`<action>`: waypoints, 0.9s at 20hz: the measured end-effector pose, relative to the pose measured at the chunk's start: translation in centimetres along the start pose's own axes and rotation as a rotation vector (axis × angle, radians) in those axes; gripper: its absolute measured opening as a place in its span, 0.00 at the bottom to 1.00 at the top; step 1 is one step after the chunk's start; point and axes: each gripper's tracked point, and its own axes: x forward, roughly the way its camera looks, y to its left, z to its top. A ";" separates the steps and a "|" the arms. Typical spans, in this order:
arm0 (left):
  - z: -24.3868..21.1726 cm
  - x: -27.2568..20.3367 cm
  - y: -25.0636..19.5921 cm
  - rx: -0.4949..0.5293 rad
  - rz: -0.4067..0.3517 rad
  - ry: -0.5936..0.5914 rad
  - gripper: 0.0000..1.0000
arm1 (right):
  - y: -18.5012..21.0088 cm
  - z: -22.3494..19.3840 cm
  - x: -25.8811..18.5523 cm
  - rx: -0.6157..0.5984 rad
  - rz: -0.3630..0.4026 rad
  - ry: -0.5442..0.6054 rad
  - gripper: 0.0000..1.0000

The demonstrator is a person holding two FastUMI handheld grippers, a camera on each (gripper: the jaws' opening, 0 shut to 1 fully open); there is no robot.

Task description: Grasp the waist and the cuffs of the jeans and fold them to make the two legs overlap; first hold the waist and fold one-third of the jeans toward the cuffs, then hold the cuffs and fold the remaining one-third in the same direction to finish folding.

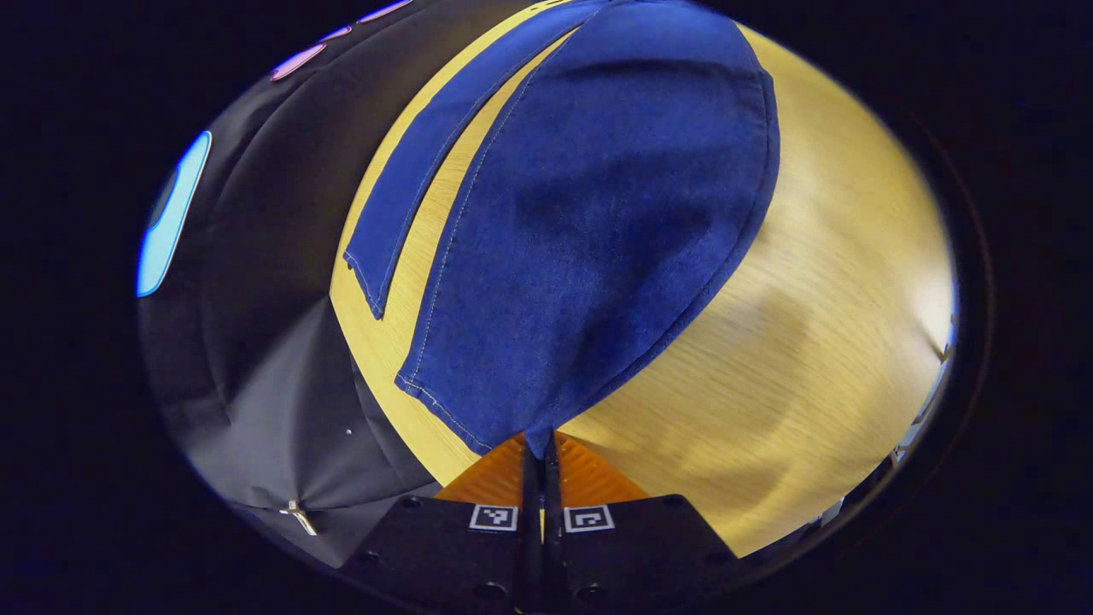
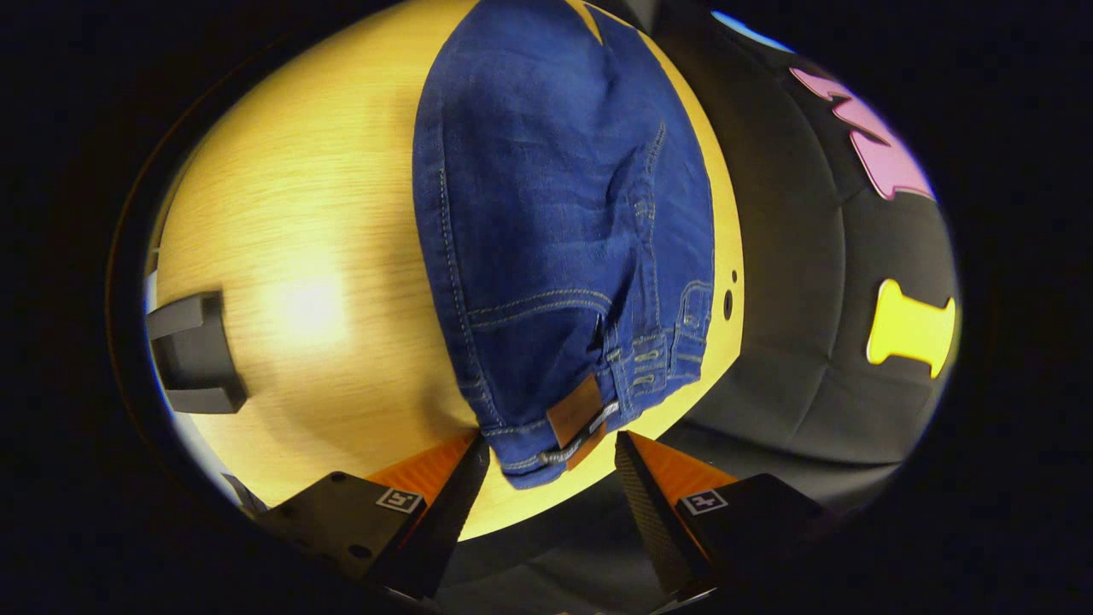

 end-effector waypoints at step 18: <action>0.6 -0.4 -0.3 -0.029 -0.011 0.012 0.06 | -0.6 1.2 2.3 -0.016 0.082 -0.013 0.15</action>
